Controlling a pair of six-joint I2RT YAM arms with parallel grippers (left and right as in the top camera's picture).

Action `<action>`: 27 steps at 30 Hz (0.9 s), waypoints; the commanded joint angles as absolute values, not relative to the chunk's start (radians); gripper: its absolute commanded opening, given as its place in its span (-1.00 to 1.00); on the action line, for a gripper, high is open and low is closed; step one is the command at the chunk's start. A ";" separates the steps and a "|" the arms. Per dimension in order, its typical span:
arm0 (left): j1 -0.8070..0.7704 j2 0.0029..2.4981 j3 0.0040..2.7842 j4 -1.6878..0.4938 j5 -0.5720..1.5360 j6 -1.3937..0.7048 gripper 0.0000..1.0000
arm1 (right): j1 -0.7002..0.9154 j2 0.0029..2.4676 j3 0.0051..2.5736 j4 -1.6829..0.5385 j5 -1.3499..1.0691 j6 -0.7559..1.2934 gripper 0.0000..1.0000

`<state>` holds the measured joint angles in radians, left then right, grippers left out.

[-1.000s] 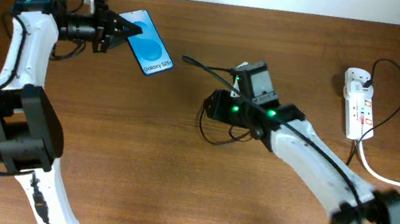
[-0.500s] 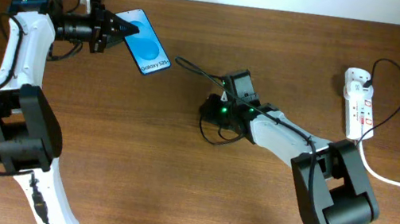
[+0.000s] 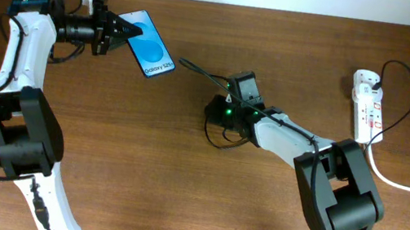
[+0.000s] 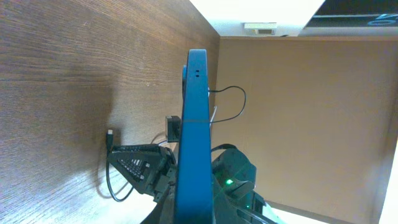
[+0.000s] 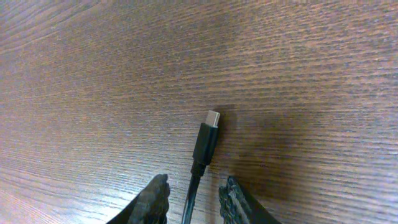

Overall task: Plug charger to phone and switch on socket
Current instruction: 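Lower the right gripper and grasp the black cable near its plug, then lift the cable plug with the right gripper toward the phone's bottom port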

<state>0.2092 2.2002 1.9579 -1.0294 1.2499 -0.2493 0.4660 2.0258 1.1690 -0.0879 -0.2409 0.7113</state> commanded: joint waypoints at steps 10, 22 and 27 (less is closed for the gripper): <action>0.212 2.193 1.965 -1.031 1.302 -0.229 -1.00 | 0.464 2.107 1.177 -0.082 -0.231 0.715 -0.45; 0.212 2.193 1.965 -1.047 1.328 -0.230 -1.00 | 0.360 1.985 1.178 -0.121 -0.540 0.548 -0.92; 0.212 2.193 1.965 -1.045 1.435 -0.228 -1.00 | 0.295 1.757 1.178 -0.171 -0.949 0.398 -0.92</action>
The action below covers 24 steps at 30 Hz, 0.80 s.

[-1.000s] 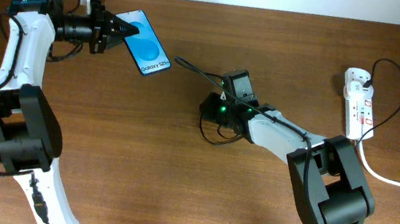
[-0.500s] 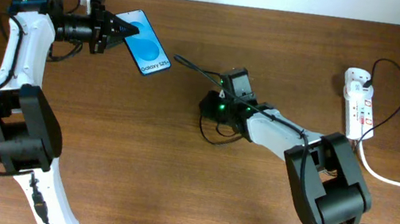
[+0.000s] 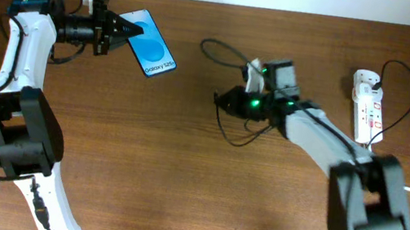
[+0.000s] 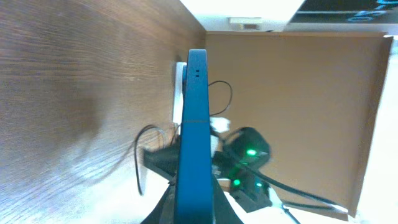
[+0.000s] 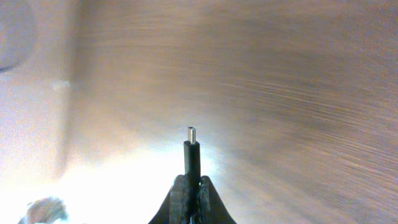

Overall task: Plug charger to phone and switch on socket
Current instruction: 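Lift the cable plug with the right gripper toward the phone's bottom port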

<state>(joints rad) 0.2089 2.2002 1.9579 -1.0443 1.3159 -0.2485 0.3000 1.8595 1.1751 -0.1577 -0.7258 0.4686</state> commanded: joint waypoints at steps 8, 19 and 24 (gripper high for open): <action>0.156 2.193 1.965 -1.046 1.574 -0.161 -1.00 | 0.265 1.434 1.177 -0.366 -0.931 0.400 -0.92; 0.030 2.193 1.965 -0.950 1.574 -0.117 -1.00 | 0.353 1.394 1.087 -0.358 -0.939 0.565 -0.91; 0.033 2.193 1.965 -0.950 1.574 -0.117 -1.00 | 0.382 1.446 1.015 -0.181 -0.944 0.698 -0.92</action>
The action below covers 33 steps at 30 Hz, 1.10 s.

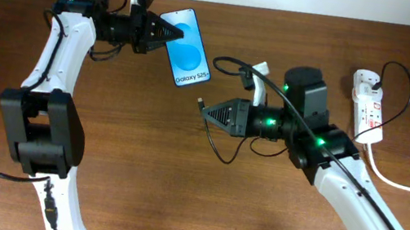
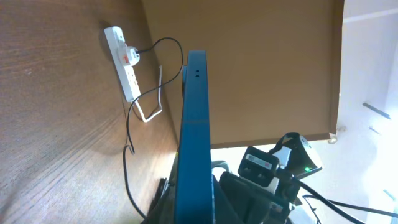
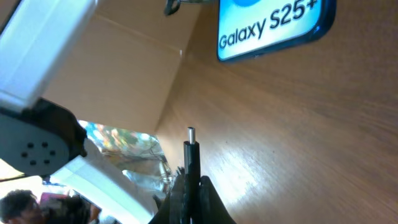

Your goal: Plug charger to phone and switch on socket

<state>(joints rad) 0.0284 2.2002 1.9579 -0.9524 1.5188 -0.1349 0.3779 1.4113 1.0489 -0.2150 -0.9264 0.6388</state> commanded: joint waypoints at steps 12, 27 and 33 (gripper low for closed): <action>0.035 2.193 1.965 -0.951 1.574 -0.113 -1.00 | 0.382 1.596 1.013 0.104 -0.999 0.795 -0.92; 0.035 2.193 1.965 -0.951 1.574 -0.114 -1.00 | 0.379 1.596 1.013 0.145 -0.984 0.821 -0.92; 0.035 2.193 1.965 -0.951 1.574 -0.114 -1.00 | 0.379 1.596 1.013 0.131 -0.984 0.821 -0.92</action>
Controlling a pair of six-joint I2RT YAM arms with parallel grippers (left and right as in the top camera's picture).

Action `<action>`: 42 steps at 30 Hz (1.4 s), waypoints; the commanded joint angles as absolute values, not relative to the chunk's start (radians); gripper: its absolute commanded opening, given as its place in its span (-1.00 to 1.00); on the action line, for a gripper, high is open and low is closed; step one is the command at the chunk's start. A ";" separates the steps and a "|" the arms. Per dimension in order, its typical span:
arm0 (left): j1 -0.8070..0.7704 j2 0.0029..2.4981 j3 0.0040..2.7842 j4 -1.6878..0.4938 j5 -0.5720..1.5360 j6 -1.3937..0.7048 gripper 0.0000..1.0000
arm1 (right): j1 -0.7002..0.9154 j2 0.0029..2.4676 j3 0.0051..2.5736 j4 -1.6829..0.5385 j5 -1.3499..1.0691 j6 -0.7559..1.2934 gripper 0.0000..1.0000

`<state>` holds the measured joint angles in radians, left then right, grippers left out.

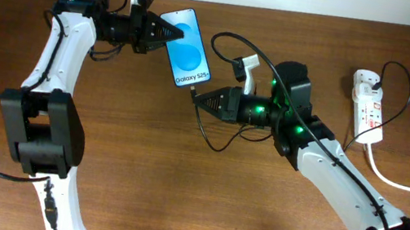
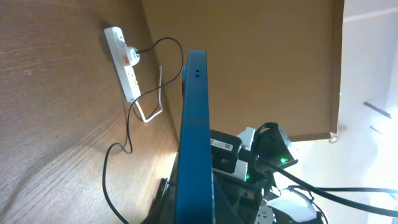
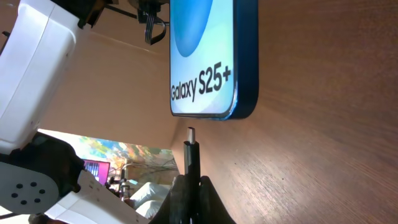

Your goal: Plug charger to phone and switch on socket

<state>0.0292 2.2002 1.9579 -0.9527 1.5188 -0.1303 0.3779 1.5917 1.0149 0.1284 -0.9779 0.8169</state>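
My left gripper (image 1: 151, 30) is shut on a blue phone (image 1: 186, 59) with "Galaxy S25+" on its screen, held above the table; in the left wrist view the phone (image 2: 194, 130) shows edge-on. My right gripper (image 1: 201, 100) is shut on the black charger plug (image 3: 191, 154), its metal tip just below the phone's (image 3: 211, 59) bottom edge, a small gap between them. The black charger cable (image 1: 228, 44) loops back over the right arm. The white socket strip (image 1: 368, 104) lies at the table's far right.
A white mains cable runs from the socket strip off the right edge. Slack charger cable (image 1: 221, 144) curls on the brown wooden table (image 1: 175, 201) below the right gripper. A wall borders the table's far edge.
My right gripper has moved up and left with the plug, from below the phone to just under its bottom edge. The left arm and phone have not moved.
At first the plug lay on the table between my open right fingers while the left gripper held the phone at far left. Then the right gripper was shut on the plug and lifted. The left arm later brought the phone toward centre, and the plug now points at it.
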 commanded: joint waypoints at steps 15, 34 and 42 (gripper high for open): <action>0.035 2.193 1.965 -0.951 1.574 -0.114 -1.00 | 0.377 1.596 1.013 0.140 -0.934 0.825 -0.92; 0.033 2.193 1.965 -0.951 1.574 -0.114 -1.00 | 0.355 1.596 1.013 0.139 -0.931 0.828 -0.92; 0.019 2.193 1.965 -0.951 1.572 -0.114 -1.00 | 0.374 1.596 1.013 0.139 -0.920 0.828 -0.92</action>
